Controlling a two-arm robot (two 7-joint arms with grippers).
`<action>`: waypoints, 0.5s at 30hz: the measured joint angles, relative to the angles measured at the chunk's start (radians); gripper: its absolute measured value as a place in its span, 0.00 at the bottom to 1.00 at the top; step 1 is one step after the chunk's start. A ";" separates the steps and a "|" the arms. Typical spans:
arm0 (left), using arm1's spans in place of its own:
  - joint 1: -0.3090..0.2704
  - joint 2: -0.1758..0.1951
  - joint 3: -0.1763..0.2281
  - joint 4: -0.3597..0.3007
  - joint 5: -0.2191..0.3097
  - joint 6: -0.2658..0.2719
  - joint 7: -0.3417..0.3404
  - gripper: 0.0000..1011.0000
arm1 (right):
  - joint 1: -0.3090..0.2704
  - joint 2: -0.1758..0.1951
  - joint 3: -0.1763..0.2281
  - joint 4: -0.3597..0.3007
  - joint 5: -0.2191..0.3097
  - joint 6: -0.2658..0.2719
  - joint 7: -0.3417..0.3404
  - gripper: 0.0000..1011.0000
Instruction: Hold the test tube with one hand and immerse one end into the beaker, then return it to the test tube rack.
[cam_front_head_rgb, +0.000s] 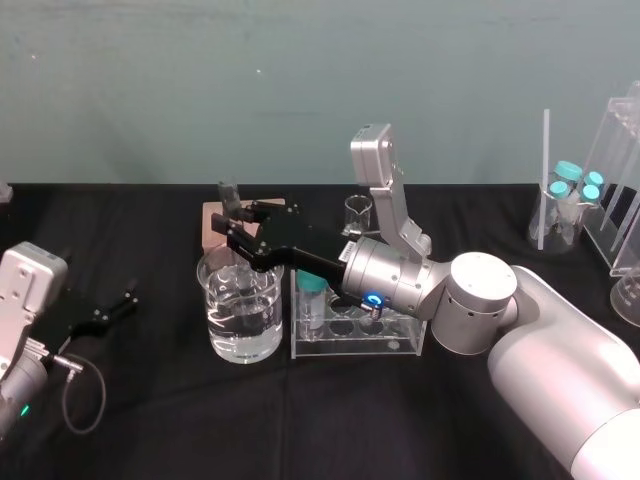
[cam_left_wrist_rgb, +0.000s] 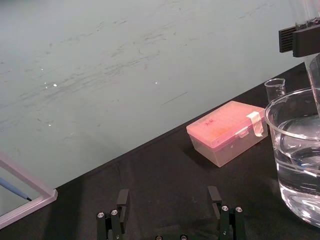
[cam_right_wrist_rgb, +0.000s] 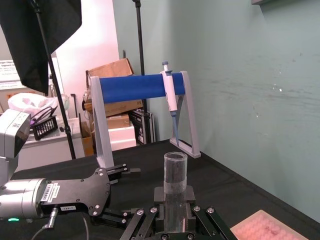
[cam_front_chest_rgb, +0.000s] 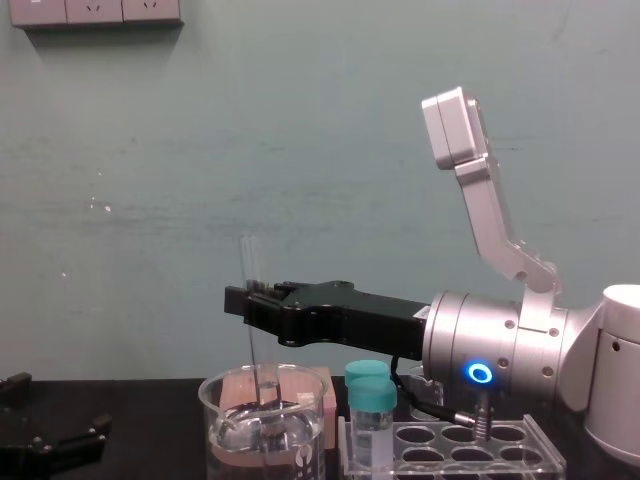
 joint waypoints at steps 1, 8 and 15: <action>0.000 0.000 0.000 0.000 0.000 0.000 0.000 0.99 | 0.000 0.000 0.000 0.000 0.000 0.000 0.000 0.23; 0.000 0.000 0.000 0.000 0.000 0.000 0.000 0.99 | -0.003 0.003 0.000 -0.010 0.001 0.001 -0.001 0.23; 0.000 0.000 0.000 0.000 0.000 0.000 0.000 0.99 | -0.007 0.006 -0.001 -0.017 0.001 0.004 -0.003 0.23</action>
